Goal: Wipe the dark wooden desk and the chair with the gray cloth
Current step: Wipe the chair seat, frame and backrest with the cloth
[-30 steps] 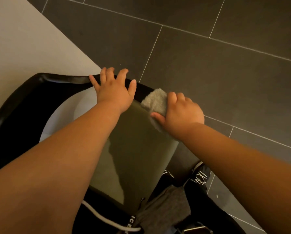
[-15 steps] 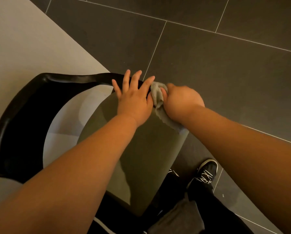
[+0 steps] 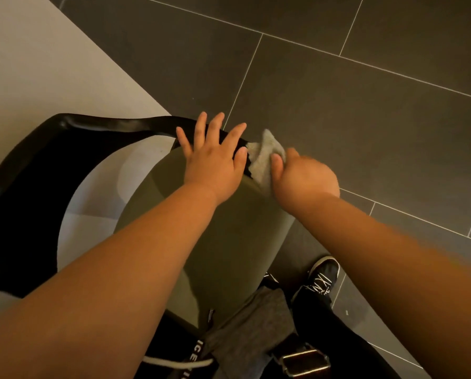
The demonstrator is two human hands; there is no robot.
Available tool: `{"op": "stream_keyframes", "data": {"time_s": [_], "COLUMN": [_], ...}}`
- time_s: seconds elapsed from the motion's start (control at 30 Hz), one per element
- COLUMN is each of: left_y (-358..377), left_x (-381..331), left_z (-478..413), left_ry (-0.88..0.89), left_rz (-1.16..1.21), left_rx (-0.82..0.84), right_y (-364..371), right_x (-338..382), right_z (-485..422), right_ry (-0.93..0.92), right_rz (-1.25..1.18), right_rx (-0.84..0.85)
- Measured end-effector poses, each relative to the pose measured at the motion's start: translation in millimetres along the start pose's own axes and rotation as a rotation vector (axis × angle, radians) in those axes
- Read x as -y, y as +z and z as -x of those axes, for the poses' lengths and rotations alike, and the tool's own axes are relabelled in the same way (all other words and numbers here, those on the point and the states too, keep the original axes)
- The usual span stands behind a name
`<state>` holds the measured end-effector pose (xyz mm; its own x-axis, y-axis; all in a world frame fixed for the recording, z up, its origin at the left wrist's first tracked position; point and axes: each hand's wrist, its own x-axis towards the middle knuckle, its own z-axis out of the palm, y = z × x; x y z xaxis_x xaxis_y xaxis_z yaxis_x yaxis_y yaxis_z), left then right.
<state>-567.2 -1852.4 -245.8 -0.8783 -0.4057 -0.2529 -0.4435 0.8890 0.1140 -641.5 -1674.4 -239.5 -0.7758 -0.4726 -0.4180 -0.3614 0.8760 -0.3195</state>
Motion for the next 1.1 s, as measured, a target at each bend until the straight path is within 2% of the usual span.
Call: {"op": "stream_keyframes", "data": {"time_s": [0.07,0.17,0.27,0.33,0.4,0.6,0.77,0.87,1.0,1.1], "left_y": [-4,-12,-23,-30,-40,-83,-134,-159,-191,-223], "left_x": [0,1,2,4,5,16,29,40,55,59], "left_z": [0,1,1,8,28,104,128,140,157,170], "left_ry": [-0.003,0.001,0.001,-0.01,-0.04,-0.285,-0.353,-0.41,-0.461,-0.463], "left_rz": [0.008,0.038,0.02,0.015,0.115,0.291,0.296,0.342,0.43,0.453], "left_rx": [0.026,0.108,0.227,0.267,0.3,0.414,0.432,0.403,0.397,0.326], "right_y": [-2,0,2,-6,-27,-101,-137,-155,-186,-209], "right_x": [11,-10,-50,-66,-70,-46,14,50,89,113], "right_z": [-3,29,68,73,70,49,54,58,74,82], "right_ry": [-0.066,-0.098,0.096,0.19,0.195,0.053,-0.012,-0.034,-0.216,-0.302], "right_rz": [0.039,-0.001,-0.188,-0.18,-0.124,-0.013,0.068,-0.002,-0.108,-0.144], "right_rx": [-0.01,-0.08,0.021,0.114,0.176,0.248,0.328,0.338,0.237,0.179]}}
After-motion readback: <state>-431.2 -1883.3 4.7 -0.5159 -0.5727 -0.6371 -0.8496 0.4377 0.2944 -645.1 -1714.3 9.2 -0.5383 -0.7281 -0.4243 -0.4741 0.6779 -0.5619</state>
